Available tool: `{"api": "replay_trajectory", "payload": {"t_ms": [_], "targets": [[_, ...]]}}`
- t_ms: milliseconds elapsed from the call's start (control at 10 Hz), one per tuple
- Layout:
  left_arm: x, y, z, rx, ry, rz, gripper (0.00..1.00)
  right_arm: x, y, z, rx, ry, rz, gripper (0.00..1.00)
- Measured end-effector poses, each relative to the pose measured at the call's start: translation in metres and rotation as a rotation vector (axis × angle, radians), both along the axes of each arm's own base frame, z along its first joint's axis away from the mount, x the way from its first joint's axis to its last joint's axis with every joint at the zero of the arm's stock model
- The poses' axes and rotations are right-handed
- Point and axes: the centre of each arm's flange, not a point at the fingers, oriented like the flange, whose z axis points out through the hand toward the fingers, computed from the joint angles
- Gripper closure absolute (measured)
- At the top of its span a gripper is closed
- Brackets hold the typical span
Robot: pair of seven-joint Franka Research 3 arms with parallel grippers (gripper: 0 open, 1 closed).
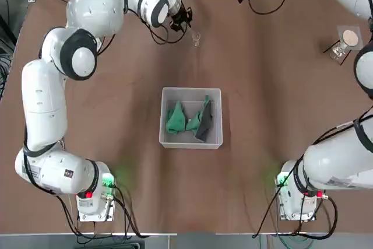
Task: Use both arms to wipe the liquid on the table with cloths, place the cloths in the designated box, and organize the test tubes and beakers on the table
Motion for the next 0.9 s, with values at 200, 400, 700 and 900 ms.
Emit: {"api": "replay_trajectory", "payload": {"t_ms": [200, 400, 700, 900], "targets": [[-0.001, -0.002, 0.0, 0.0, 0.0, -0.003, 0.56, 0.01, -0.008, -0.022, 0.131, -0.021, 0.073, 0.01], [-0.002, -0.003, 0.0, 0.0, 0.0, -0.004, 0.61, 0.018, -0.004, -0.066, 0.301, -0.069, 0.179, 0.01], [-0.002, -0.003, 0.002, -0.001, -0.002, -0.003, 0.75, 0.033, 0.005, -0.145, 0.42, -0.15, 0.326, 0.01], [-0.001, -0.003, 0.007, -0.006, -0.011, -0.002, 0.78, 0.042, 0.008, -0.196, 0.523, -0.239, 0.381, 0.01]]}}
